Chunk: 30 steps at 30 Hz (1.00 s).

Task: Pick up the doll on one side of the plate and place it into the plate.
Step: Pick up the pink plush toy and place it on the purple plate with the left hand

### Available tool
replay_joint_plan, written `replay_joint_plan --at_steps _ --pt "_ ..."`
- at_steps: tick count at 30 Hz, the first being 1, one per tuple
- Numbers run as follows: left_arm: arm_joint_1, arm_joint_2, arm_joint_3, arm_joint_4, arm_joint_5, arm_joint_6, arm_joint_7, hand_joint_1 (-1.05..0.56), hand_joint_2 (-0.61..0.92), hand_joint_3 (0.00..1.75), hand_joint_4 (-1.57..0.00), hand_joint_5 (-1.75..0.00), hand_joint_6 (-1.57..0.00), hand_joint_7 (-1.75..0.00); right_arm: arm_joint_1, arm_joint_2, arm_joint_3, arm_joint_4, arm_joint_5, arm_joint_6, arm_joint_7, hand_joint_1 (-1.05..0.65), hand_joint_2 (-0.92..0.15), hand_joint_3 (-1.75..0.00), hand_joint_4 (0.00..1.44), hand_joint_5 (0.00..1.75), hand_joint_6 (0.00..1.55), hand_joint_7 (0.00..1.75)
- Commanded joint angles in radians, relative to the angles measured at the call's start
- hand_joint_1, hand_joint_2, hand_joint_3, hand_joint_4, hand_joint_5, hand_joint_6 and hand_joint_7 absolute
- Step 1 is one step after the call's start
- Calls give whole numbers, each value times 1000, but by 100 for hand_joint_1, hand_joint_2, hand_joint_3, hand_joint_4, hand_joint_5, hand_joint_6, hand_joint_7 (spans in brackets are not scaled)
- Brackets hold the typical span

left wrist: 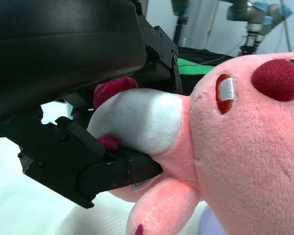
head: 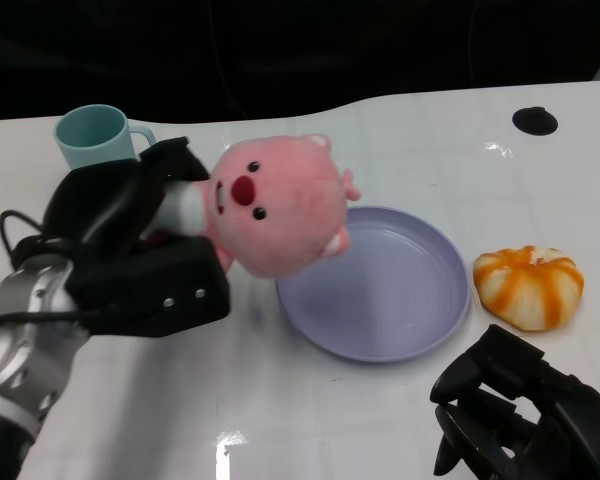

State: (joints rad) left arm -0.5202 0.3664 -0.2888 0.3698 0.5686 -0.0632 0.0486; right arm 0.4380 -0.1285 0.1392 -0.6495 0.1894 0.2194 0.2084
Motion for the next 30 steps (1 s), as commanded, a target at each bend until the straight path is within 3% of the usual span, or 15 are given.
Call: replay_joint_plan --at_steps 1,17,28,30 --pt "-51 -33 -23 10 13 29 -37 -22 45 106 -92 -175 -71 -175 9 -9 2 -19 -4 5 -5 -34 -90 -56 60 172 49 158" --pt "-197 -224 -150 229 68 75 -48 -22 58 96 -92 -175 -72 -175 -1 -11 8 4 -22 -10 3 -35 -88 -58 60 171 50 159" --pt "-247 -268 -189 327 85 54 -36 -21 51 93 -88 -175 -69 -175 5 -9 16 3 -29 -21 6 -36 -87 -60 60 171 50 158" --pt "-247 -270 -187 326 80 49 -45 -22 53 79 -87 -175 -72 -147 5 -10 15 0 -29 -17 5 -36 -86 -60 60 171 50 158"
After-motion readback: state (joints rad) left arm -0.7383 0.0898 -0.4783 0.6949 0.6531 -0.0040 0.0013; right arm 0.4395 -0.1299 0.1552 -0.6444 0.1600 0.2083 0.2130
